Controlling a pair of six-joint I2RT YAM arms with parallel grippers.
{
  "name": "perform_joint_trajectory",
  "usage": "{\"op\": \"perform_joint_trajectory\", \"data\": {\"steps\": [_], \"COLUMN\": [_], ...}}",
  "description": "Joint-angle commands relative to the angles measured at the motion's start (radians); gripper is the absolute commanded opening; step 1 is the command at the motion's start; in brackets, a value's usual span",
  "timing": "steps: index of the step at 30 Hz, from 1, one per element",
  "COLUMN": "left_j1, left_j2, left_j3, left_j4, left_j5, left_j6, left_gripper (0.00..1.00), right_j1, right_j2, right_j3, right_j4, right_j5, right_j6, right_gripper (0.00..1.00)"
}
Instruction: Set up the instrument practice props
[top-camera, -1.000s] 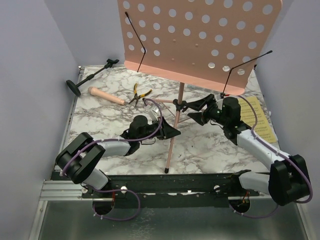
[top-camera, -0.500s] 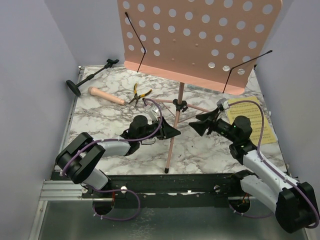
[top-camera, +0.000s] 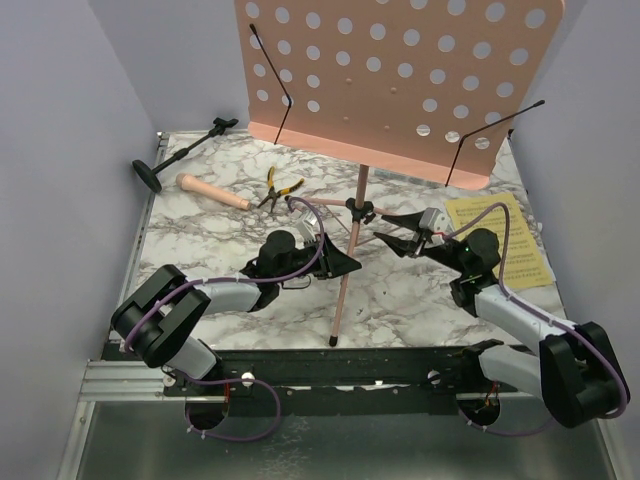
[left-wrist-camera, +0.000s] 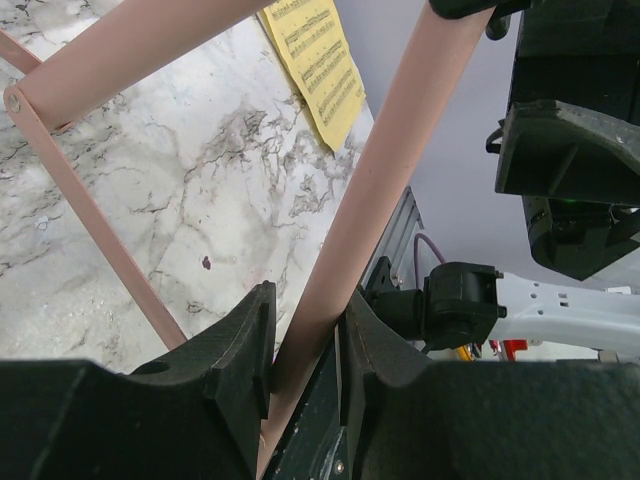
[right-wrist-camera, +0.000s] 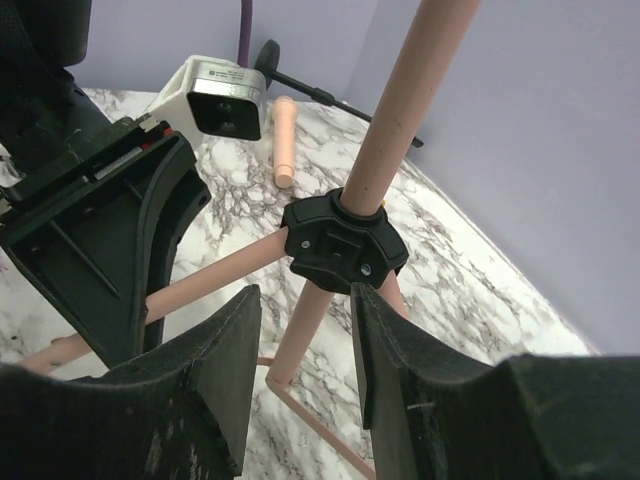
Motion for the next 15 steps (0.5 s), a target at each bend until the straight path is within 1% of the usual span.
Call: {"op": "perform_joint_trajectory", "data": {"steps": [1,3,8,15], "left_j1": [0.024,0.024,0.024,0.024], "left_j2": [0.021,0.018,0.016,0.012], "left_j3": [-0.027,-0.028,-0.032,-0.037], "left_j4": [-0.137,-0.137,-0.137,-0.137], "left_j5": [-0.092,-0.092,-0.090,-0.092], "left_j6": [-0.037,-0.038,-0.037,-0.041], "left_gripper": [0.00,0.00,0.00,0.00], "right_j1": [0.011,0.016,0.023,0.036], "right_j2": [0.050,0.064,0.092,0.140], "right_j3": [0.039,0.054,0.078,0.109], "right_j4": [0.084,0.077,0.065,0.043], "right_j5": [-0.060,-0.055,-0.040,-0.029], "right_j6": [-0.078,-0.090,-0.119,-0.156], "right_gripper": [0.46,0.46,0.51,0.51]}}
